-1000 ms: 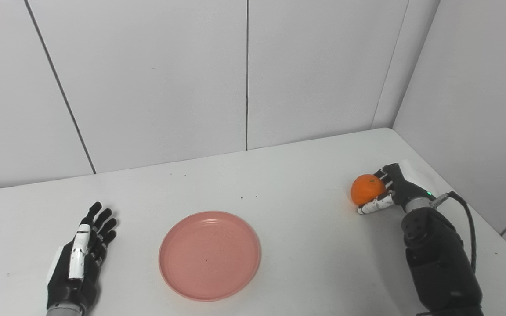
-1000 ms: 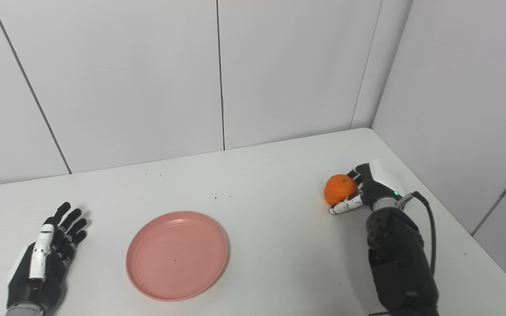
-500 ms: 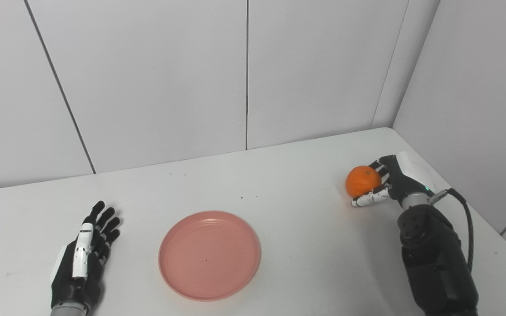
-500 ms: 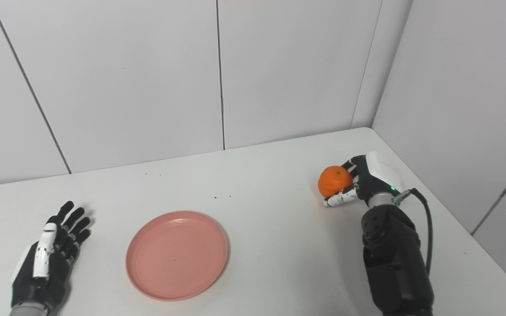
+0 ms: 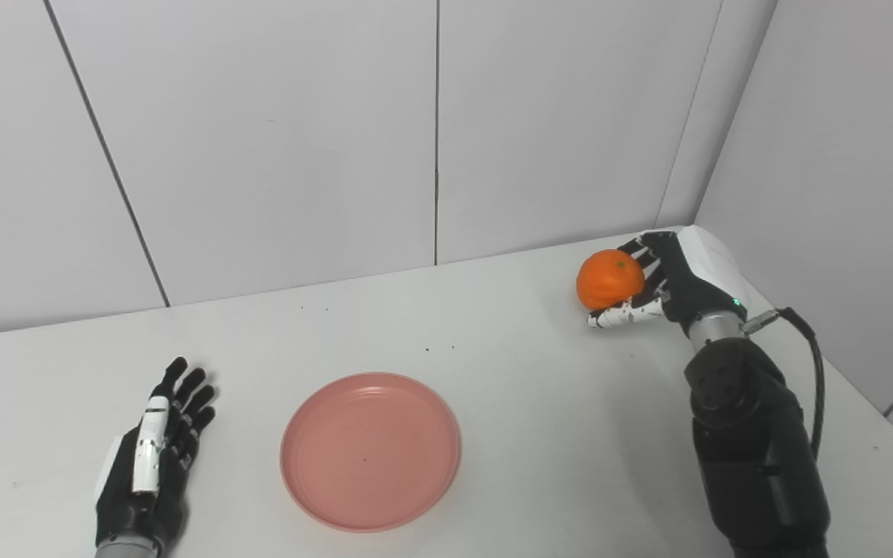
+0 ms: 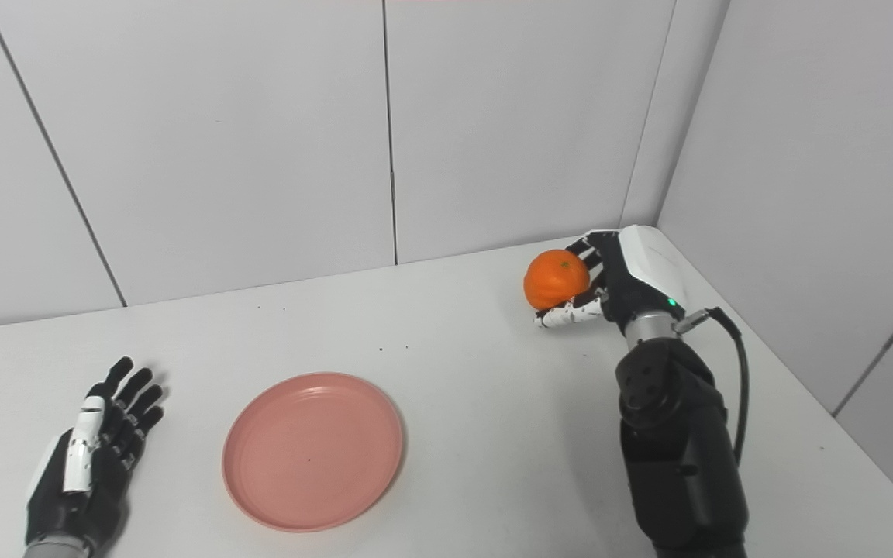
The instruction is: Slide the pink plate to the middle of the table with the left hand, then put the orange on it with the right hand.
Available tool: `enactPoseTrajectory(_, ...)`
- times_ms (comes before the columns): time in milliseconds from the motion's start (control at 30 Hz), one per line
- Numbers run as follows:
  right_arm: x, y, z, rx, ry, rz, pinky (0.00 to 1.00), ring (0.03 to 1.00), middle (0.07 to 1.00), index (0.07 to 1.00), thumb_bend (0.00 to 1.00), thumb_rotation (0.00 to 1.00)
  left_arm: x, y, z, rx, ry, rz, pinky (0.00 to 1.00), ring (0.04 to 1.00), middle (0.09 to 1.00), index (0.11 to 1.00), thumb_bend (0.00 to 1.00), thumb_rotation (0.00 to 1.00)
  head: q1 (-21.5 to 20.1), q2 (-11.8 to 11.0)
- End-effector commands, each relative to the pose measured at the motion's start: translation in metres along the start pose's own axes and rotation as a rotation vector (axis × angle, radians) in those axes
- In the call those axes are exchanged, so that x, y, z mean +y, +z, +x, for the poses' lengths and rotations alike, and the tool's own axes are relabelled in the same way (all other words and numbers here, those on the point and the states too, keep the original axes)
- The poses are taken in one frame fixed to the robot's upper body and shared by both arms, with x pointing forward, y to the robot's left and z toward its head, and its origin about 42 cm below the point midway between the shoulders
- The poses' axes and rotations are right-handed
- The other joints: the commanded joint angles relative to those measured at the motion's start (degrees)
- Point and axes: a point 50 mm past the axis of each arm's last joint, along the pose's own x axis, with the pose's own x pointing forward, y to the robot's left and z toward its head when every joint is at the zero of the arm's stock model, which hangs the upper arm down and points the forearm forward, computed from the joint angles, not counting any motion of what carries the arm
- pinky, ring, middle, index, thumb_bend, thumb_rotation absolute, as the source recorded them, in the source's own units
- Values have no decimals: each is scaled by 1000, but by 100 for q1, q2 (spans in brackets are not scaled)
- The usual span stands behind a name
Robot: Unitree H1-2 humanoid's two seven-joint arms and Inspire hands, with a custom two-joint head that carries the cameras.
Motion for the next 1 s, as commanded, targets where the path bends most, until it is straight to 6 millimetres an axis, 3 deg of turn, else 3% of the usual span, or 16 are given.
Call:
enactPoseTrajectory(0, -16, 31, 4, -104, -53, 33, 337, 399, 459, 511, 528, 1, -5, 9, 4, -72, -31, 1, 948, 938, 950, 940, 336, 1000, 89, 18)
enactPoseTrajectory(133, -13, 47, 2, -150, -33, 39, 352, 411, 462, 512, 528, 3, -10, 7, 4, -66, -20, 8, 922, 923, 939, 929, 355, 1000, 308, 83)
enactPoseTrajectory(233, -2, 72, -3, -208, -2, 45, 357, 410, 462, 513, 527, 3, -16, 6, 4, -73, -21, 12, 913, 907, 929, 918, 372, 1000, 614, 153)
enactPoseTrajectory(533, 27, 115, -13, -311, 92, 65, 360, 407, 456, 510, 528, 2, -35, 9, 1, -68, -4, 33, 896, 896, 919, 904, 389, 1000, 1349, 342)
enactPoseTrajectory(633, 36, 124, -17, -333, 120, 82, 355, 408, 460, 504, 530, 2, -40, 10, 0, -60, 4, 27, 894, 893, 918, 903, 391, 1000, 1408, 359)
enactPoseTrajectory(700, 44, 132, -19, -355, 154, 99, 340, 396, 448, 515, 528, 1, -47, 11, 0, -60, 5, 28, 894, 895, 918, 904, 388, 1000, 1754, 448)
enactPoseTrajectory(833, 55, 142, -22, -394, 197, 103, 323, 391, 444, 522, 526, 0, -54, 12, 1, -62, 5, 26, 894, 897, 918, 904, 388, 1000, 1917, 483)
enactPoseTrajectory(967, 71, 151, -28, -434, 243, 101, 312, 388, 445, 524, 525, 0, -61, 12, 3, -78, -2, 36, 897, 902, 921, 908, 393, 1000, 2376, 578)
